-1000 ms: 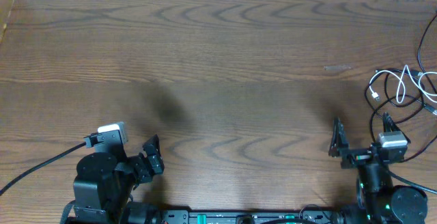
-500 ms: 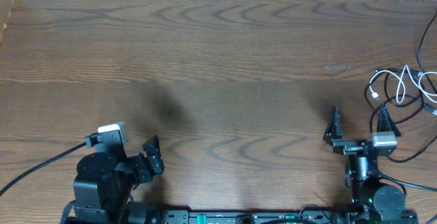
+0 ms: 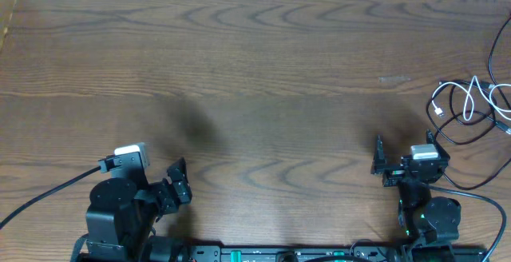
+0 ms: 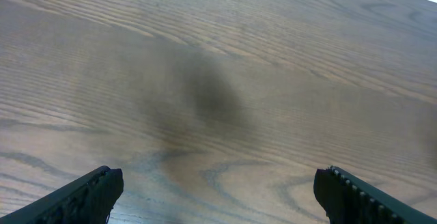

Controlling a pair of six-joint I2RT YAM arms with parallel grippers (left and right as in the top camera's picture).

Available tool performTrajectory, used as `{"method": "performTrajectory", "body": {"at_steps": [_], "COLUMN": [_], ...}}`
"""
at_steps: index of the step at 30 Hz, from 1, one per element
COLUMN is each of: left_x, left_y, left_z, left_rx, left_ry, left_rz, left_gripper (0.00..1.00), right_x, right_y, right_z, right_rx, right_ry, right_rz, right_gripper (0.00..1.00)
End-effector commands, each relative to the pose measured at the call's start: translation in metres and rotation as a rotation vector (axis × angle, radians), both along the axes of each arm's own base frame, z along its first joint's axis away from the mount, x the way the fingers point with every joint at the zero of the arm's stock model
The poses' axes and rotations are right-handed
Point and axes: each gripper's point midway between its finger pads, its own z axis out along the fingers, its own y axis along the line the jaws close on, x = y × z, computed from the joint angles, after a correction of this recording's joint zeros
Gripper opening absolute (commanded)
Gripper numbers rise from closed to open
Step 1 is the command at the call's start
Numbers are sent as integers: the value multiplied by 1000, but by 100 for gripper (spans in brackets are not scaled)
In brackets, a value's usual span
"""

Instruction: Untangle cables

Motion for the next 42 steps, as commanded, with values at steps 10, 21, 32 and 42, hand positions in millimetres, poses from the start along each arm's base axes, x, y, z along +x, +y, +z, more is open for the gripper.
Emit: {"method": "performTrajectory", "body": {"at_steps": [10, 21, 32, 42], "left_x": [0, 0, 0, 0], "left_y": [1, 1, 1, 1], "left_z": [-1, -1, -1, -1], "left_rx": [12, 12, 12, 12], "left_ry": [0, 0, 0, 0], "left_rz": [-2, -2, -2, -3], "left_gripper": [95, 95, 95, 95], "right_x": [-1, -1, -1, -1], "right_y": [9, 8, 8, 8], "right_z": [0, 0, 0, 0], "right_rx": [-29, -28, -28, -28], "right_ry": [-3, -6, -6, -6], "right_rz": [52, 51, 51, 51], "right_gripper": [99, 99, 99, 99]}}
